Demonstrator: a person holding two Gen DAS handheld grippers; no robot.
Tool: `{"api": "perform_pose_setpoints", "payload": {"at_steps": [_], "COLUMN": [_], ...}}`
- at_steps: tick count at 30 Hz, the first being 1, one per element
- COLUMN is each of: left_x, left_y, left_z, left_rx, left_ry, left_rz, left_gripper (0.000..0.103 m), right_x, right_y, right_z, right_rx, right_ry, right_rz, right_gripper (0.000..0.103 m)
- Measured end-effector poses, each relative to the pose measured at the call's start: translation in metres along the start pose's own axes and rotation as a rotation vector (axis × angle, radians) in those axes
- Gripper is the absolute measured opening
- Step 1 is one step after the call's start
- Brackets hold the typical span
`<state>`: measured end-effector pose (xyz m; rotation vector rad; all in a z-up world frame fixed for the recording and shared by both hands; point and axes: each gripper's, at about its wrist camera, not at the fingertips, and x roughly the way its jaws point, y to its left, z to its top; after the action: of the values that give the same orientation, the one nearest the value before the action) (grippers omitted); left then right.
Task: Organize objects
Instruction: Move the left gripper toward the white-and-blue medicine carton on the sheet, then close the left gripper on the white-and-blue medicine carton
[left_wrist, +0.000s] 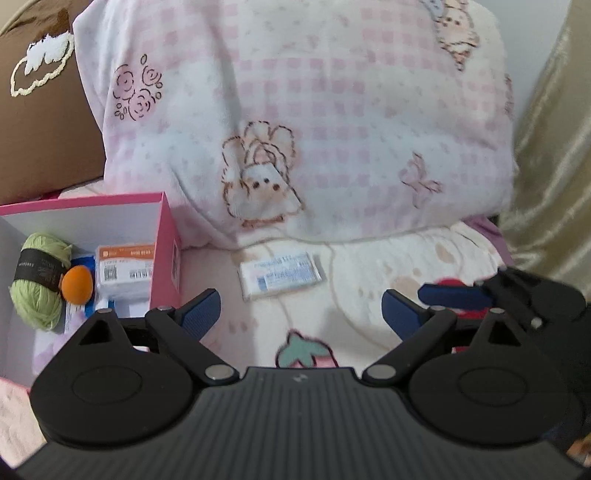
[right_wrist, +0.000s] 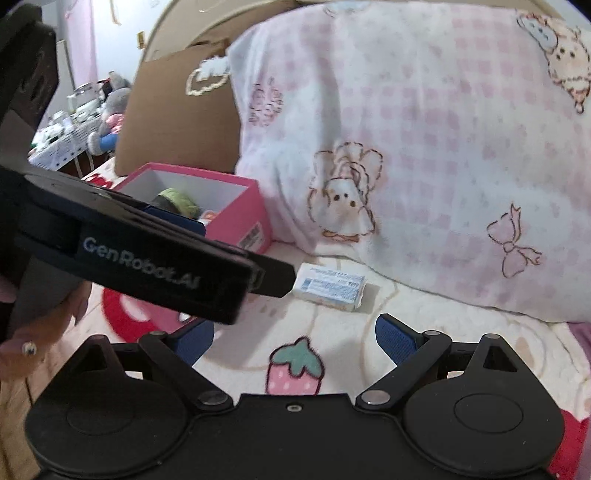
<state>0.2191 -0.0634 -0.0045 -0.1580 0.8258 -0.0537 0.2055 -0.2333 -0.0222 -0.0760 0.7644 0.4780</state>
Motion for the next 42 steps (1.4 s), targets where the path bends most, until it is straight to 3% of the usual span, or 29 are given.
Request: {"api": "perform_pose_setpoints", "payload": {"at_steps": [4, 9, 12, 16, 19, 24, 35, 42], "left_x": [0.027, 0.046, 0.055, 0.069, 0.081, 0.092, 0.115, 0.126], "left_y": [0.005, 0.009, 0.016, 0.023, 0.027, 0.024, 0.037, 0.045], "left_z": [0.003, -0.009, -0.015, -0.023, -0.027, -0.031, -0.034, -0.035], "left_rx": [-0.054, -0.042, -0.056, -0.079, -0.099, -0.072, -0.105, -0.137], "left_ry": [0.001, -0.025, -0.043, -0.042, -0.041, -0.052, -0.045, -0.022], "left_rz": [-0.011, -0.031, -0.067, -0.047, -0.056, -0.045, -0.030, -0.072], "left_gripper": [0.094, 0.090, 0.089, 0.089, 0.087, 0.071, 0.065, 0.065], "right_x": [0.025, 0.048, 0.063, 0.076, 0.085, 0.098, 0.131, 0.139], "right_y": [-0.007, -0.010, -0.009, -0.013, -0.022, -0.027, -0.020, -0.014], "right_z": [-0.003, -0.019, -0.027, -0.035, -0.041, -0.044, -0.040, -0.038], "right_rx": [0.031, 0.055, 0.011, -0.010, 0.064, 0.028, -0.009, -0.042], "right_ry": [0.005, -0.029, -0.042, -0.065, -0.060, -0.057, -0.072, -0.075], "right_rz": [-0.026, -0.063, -0.087, -0.133, -0.114, -0.139, -0.106, -0.098], "right_gripper": [0.096, 0.096, 0.096, 0.096, 0.096, 0.096, 0.096, 0.096]}}
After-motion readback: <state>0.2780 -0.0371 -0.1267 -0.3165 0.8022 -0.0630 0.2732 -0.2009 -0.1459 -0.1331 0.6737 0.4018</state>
